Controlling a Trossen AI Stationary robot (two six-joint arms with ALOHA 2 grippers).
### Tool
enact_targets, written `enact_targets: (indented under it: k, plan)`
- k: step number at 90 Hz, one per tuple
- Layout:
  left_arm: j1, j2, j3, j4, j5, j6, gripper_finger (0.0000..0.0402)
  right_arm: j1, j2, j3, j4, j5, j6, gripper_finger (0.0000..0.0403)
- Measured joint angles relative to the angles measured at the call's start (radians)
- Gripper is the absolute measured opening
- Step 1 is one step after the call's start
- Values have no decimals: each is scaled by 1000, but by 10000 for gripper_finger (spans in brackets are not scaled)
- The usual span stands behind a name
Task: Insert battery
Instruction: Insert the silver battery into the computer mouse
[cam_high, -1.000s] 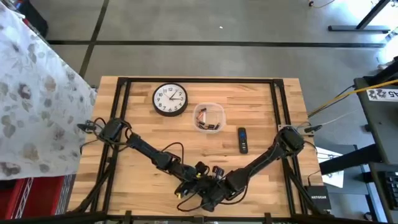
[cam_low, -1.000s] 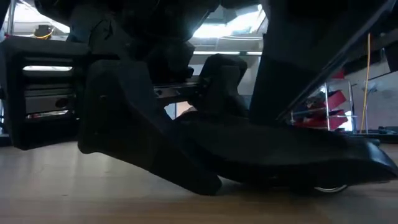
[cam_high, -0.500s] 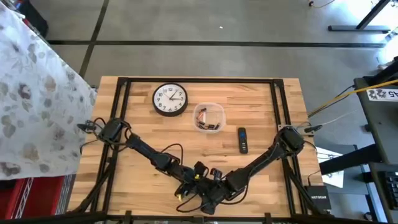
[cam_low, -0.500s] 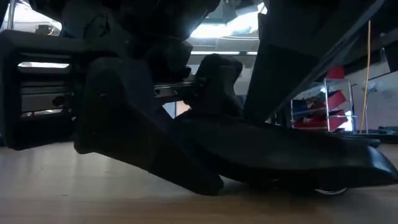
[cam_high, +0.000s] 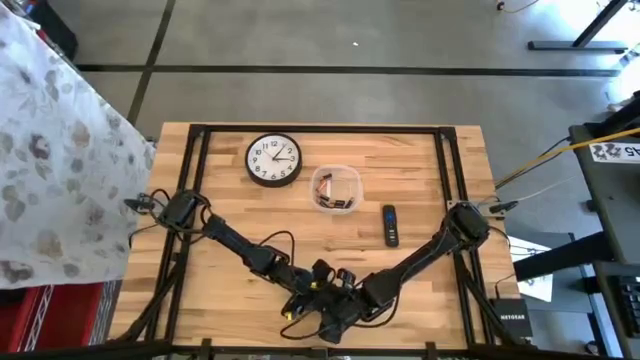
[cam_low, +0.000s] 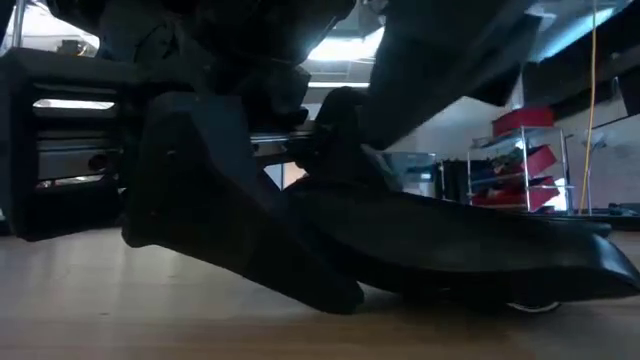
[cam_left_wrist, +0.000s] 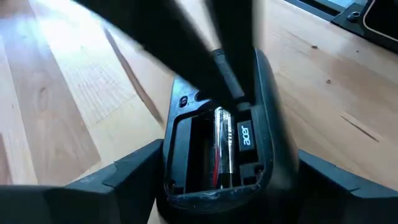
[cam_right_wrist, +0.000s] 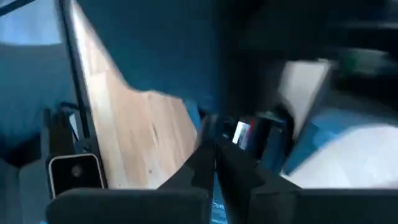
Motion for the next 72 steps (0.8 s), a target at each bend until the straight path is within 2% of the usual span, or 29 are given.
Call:
enact_targets:
  k: [60, 72]
  plan:
    - [0, 0, 0, -1, 0, 3, 276, -11, 63, 0, 61, -41, 23, 0]
    - [0, 0, 0, -3, 0, 0, 276, -4, 52, 19, 18, 6, 28, 0]
